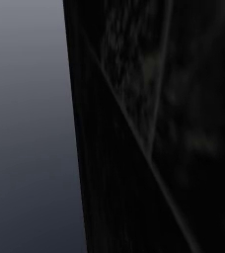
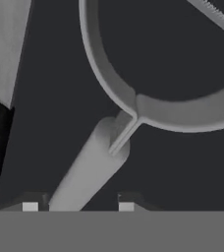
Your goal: Place the appropriate cutting tool for cutting the cucumber skin on the cutting board.
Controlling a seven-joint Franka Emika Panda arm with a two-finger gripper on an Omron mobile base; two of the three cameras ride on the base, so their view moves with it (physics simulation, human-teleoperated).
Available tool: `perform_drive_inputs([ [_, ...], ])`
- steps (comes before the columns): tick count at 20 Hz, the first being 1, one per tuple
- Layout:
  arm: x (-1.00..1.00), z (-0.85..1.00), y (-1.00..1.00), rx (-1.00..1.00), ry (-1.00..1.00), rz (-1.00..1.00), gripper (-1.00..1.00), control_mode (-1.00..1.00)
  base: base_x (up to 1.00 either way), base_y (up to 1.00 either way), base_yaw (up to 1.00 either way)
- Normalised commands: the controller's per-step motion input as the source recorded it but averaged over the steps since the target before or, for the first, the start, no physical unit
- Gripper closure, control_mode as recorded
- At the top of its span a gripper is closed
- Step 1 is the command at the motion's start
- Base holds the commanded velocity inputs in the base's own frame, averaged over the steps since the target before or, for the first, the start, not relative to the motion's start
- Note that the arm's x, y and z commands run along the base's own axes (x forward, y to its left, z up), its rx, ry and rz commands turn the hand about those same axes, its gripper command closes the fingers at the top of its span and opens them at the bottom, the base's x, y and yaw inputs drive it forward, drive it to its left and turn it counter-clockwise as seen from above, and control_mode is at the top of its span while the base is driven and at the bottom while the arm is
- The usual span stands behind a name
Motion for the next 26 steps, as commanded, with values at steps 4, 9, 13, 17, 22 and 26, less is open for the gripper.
perform_drive_inputs([
  [4,0.03,-0.38,0.52,-0.15,0.05,0.00,-1.00,-1.00,0.00,0.00,0.00],
  [9,0.00,-0.45,0.40,-0.02,0.00,0.00,-1.00,-1.00,0.00,0.00,0.00],
  [13,-0.10,-0.74,0.33,0.00,0.00,0.00,-1.00,-1.00,0.00,0.00,0.00],
  [17,-0.05,-0.71,0.41,0.00,0.00,0.00,1.00,-1.00,0.00,0.00,0.00],
  [22,0.00,-0.39,0.20,0.00,-0.02,0.00,1.00,-1.00,0.00,0.00,0.00],
  [26,-0.07,-0.10,0.12,0.04,-0.08,0.00,1.00,-1.00,0.00,0.00,0.00],
])
